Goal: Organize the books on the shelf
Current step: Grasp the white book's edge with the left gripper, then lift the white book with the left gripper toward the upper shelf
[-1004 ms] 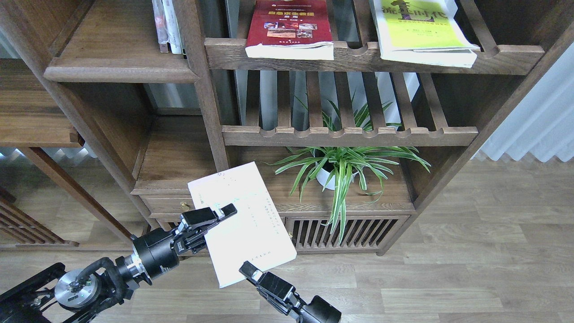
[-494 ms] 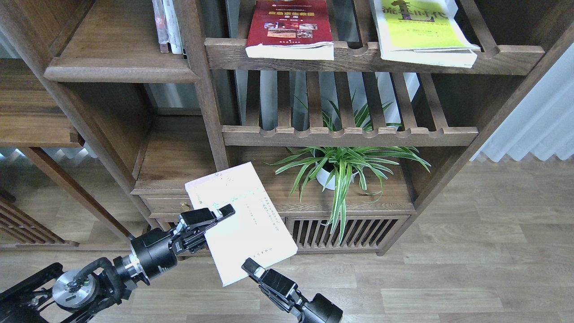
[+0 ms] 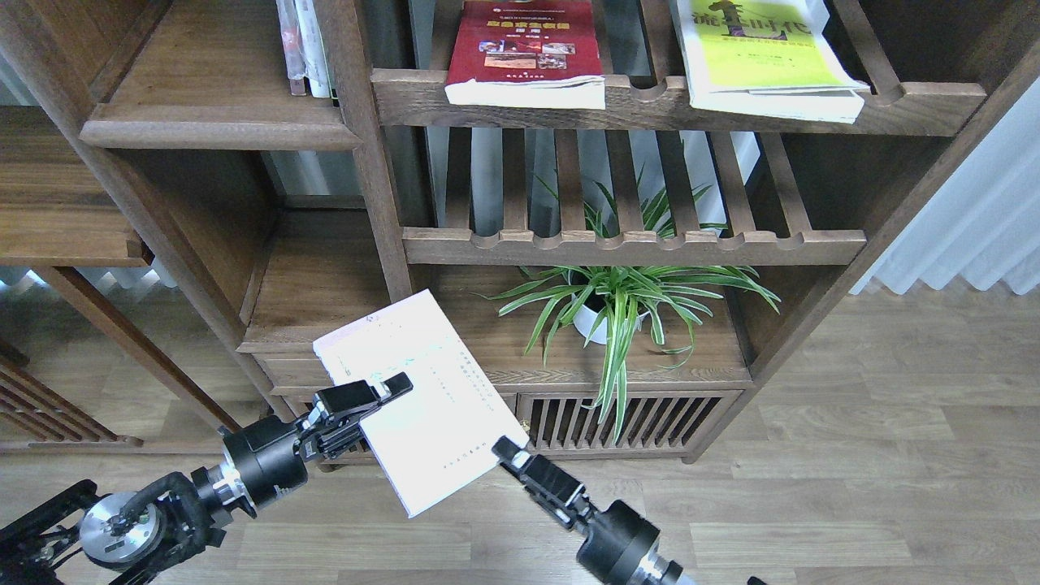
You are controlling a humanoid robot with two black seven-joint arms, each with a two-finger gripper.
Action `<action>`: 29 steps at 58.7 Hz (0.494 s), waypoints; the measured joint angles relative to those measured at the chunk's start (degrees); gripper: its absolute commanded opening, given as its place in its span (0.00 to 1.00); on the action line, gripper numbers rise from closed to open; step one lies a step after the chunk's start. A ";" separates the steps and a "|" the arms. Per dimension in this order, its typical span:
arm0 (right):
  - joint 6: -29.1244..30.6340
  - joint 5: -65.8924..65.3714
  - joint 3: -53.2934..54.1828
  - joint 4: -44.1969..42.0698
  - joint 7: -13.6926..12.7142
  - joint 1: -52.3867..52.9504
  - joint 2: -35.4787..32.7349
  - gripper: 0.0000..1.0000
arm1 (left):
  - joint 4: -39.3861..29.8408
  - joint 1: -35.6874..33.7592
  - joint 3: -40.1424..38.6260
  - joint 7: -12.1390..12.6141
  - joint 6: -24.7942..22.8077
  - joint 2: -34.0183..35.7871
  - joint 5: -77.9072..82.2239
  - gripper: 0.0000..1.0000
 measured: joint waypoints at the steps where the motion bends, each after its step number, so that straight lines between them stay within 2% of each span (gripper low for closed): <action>1: 0.00 0.01 0.19 -0.26 -0.02 0.03 0.01 0.98 | -0.10 0.59 -0.55 0.00 0.00 -0.02 0.46 0.05; 12: 0.00 0.04 0.59 -0.99 -0.02 0.09 0.24 0.98 | -1.43 5.10 -6.43 -0.01 0.00 0.01 7.08 0.05; 29: 0.00 0.04 0.59 -1.09 -0.01 0.36 0.49 0.98 | -7.12 12.69 -19.61 -0.02 0.00 -1.61 21.71 0.05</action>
